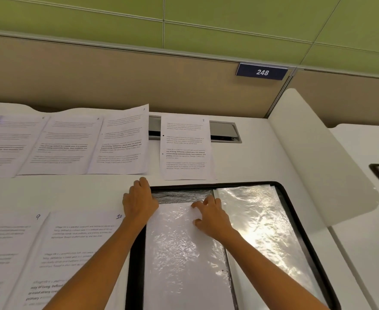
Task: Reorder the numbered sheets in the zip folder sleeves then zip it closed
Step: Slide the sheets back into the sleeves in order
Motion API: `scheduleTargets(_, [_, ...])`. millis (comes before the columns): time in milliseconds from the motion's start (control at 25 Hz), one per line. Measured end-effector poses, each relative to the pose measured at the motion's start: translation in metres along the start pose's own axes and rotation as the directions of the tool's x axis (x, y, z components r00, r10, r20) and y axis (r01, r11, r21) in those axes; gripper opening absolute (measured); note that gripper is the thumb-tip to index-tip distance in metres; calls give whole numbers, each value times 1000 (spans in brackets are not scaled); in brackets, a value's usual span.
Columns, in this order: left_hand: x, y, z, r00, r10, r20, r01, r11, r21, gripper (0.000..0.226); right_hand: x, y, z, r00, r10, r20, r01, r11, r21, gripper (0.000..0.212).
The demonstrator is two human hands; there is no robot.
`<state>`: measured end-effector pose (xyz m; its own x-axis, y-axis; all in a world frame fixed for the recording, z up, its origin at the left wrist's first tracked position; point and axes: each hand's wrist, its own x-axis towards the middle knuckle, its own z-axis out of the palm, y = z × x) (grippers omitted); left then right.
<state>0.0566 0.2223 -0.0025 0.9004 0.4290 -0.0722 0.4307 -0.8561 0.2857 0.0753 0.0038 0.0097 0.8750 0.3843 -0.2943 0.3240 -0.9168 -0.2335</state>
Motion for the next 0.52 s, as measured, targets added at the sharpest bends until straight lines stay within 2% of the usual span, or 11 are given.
scheduleTargets(80, [8,11,4,997,27,-77,-29,999,-29,34,10,10,-7,1000,-6,17,4,996,90,47])
scheduleTargets(160, [21,25,5,993,32,-111,-42,995,-89,30,22,23,-17,999,0,-47,9,983,184,43])
scheduleTargets(320, [52,50,11,996,-6,-91,-7,989,-146,32,42,65,-27,972,-71,-224,99,988,116,41])
scheduleTargets(400, [67,60,17,996,-41,-73,30,988,-149,35,40,90,-21,963,-104,-248,137,983,122,44])
scheduleTargets(520, [90,72,24,995,-69,-71,62,993,-105,41,22,125,-6,971,-76,-228,114,981,158,52])
